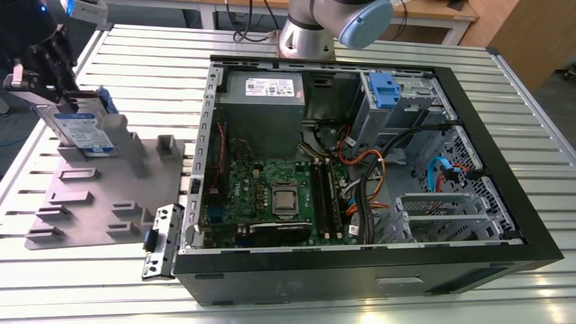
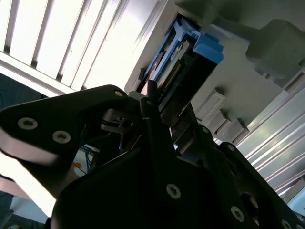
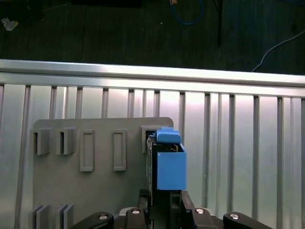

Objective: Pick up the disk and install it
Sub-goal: 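Pick up the disk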

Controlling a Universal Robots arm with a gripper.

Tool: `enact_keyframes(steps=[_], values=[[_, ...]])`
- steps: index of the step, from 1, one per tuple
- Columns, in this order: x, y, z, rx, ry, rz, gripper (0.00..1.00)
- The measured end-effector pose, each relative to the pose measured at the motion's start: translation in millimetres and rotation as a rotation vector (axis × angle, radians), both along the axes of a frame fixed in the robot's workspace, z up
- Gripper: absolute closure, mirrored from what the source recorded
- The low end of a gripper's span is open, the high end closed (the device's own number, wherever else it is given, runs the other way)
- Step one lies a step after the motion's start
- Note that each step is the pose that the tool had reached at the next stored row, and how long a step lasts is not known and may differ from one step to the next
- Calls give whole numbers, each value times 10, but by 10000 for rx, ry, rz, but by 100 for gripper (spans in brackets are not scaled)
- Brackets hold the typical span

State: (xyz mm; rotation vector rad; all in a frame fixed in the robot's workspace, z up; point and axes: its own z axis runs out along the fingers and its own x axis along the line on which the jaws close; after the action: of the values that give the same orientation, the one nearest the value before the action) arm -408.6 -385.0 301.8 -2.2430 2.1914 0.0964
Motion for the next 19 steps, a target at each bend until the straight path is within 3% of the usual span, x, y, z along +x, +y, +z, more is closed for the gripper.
enact_keyframes(steps=[6, 19], values=[[0, 0, -4, -1, 0, -883, 65], [0, 0, 21, 0, -1, -934, 65]])
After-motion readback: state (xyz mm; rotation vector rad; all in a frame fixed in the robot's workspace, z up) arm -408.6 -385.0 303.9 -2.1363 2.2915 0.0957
